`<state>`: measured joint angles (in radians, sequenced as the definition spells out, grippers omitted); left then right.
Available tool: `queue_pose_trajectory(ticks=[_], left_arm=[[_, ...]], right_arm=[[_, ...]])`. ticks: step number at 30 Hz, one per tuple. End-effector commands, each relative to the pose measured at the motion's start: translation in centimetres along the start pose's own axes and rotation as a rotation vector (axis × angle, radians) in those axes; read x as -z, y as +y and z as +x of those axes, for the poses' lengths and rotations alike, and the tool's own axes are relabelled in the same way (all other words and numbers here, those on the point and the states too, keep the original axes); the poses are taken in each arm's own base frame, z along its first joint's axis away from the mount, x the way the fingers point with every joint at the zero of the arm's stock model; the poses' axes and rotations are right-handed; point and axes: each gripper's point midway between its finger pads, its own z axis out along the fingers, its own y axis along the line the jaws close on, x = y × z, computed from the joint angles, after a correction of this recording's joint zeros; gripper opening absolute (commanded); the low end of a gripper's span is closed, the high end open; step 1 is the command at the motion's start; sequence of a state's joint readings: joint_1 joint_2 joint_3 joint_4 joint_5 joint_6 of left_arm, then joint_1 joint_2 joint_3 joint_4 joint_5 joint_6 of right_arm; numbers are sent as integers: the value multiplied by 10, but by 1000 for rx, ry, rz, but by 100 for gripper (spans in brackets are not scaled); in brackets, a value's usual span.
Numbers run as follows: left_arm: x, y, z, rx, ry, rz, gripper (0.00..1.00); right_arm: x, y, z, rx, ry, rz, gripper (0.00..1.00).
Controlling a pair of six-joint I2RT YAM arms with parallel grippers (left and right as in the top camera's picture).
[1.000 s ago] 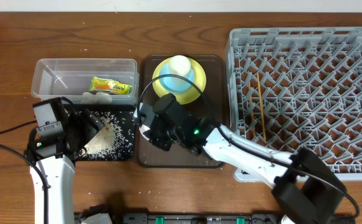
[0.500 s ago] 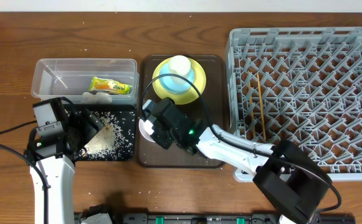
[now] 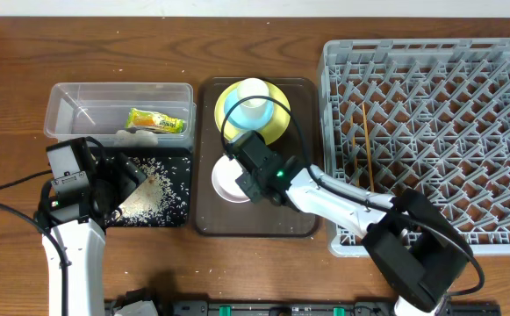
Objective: Sort waste into correct bins and load items into the dishwasher rack
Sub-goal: 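Close the right gripper on the white bowl's rim and lift it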
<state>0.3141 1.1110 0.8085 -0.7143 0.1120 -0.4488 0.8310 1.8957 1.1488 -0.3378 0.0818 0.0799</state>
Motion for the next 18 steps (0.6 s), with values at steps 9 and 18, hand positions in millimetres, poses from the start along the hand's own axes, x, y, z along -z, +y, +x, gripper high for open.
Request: queue_pose_trajectory(ticks=[9,18], left_arm=[[3,1,-5,9,-17,-10,95],[3,1,-6,9,-17,-11,95]], right_arm=[[64,-60,-21,-60,-73,251,2],[99,-5,-44,-99,-171,-90,7]])
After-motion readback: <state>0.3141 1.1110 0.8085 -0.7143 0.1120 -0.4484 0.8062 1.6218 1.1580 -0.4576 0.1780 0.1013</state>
